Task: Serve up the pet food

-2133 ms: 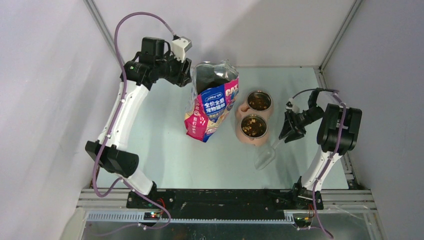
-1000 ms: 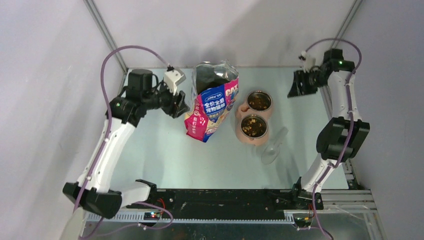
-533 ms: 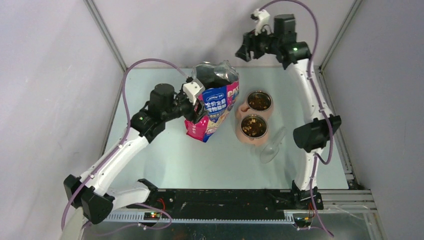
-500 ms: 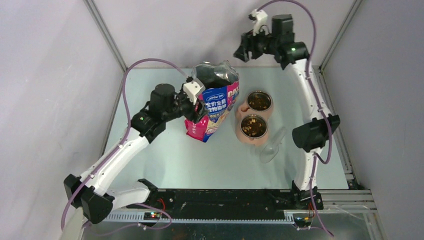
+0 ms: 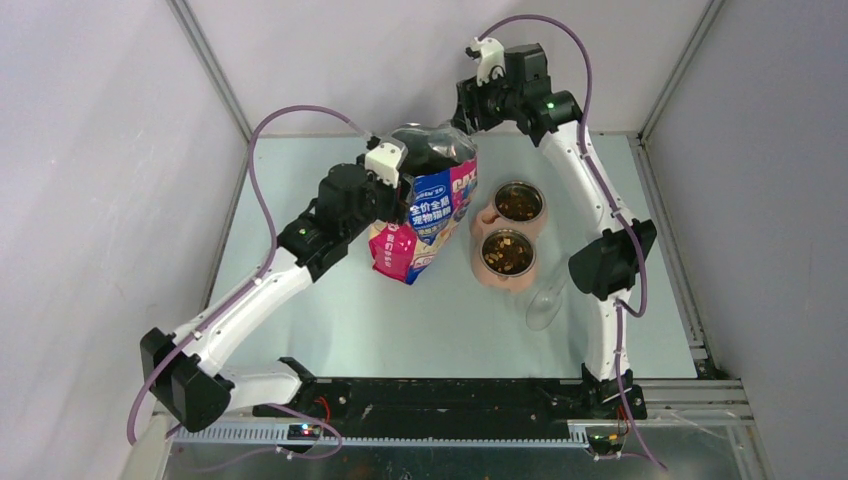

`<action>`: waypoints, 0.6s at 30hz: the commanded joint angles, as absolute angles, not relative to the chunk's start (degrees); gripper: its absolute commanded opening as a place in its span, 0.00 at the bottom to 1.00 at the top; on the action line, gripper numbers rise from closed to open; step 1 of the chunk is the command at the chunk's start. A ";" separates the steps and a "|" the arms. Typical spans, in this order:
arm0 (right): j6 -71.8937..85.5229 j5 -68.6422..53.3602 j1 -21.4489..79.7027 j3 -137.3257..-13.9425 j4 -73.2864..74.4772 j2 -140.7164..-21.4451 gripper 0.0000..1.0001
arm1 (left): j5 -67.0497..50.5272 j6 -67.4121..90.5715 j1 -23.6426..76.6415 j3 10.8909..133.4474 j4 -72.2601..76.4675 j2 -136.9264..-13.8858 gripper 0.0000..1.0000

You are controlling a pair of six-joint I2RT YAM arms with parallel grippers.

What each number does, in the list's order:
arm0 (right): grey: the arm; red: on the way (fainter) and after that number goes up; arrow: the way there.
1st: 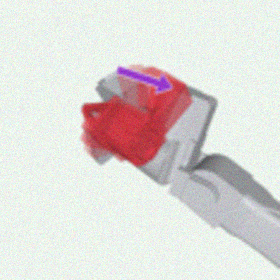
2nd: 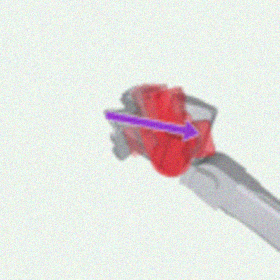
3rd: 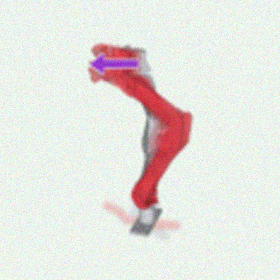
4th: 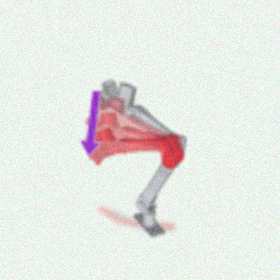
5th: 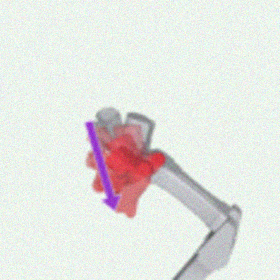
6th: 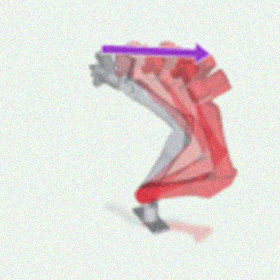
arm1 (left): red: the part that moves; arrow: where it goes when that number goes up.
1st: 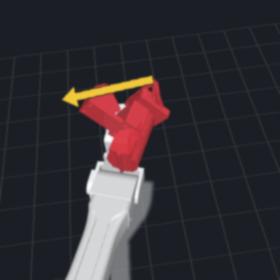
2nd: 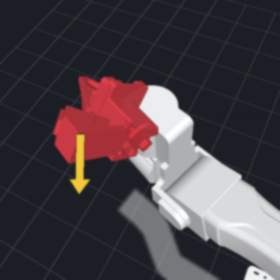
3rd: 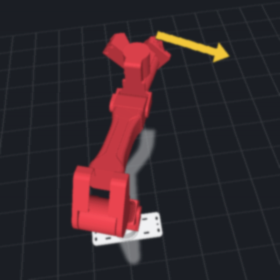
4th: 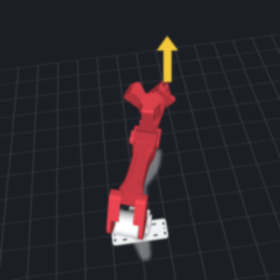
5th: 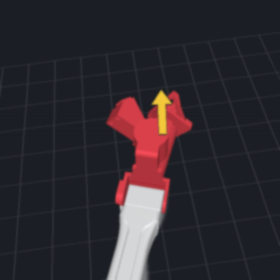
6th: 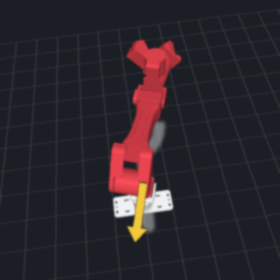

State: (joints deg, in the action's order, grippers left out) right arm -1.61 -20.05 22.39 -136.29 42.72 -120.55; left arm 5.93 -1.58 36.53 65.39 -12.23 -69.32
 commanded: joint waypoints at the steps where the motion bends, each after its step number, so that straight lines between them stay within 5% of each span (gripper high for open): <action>1: -1.67 -18.61 22.92 -135.42 43.02 -119.55 0.55 | 10.89 1.74 36.90 68.05 -14.01 -68.19 0.66; 11: -2.02 -18.76 24.14 -132.86 44.96 -119.20 0.45 | 5.84 -0.21 36.74 61.07 -7.99 -62.10 0.71; 18: -0.88 -14.88 24.76 -133.95 44.04 -120.14 0.33 | 5.52 -1.66 36.82 64.86 -5.64 -69.54 0.68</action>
State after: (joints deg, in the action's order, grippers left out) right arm -1.74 -17.93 24.21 -132.86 45.45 -120.55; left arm 5.80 -0.30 36.62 61.52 -8.75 -65.01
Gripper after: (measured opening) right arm 0.363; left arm 0.695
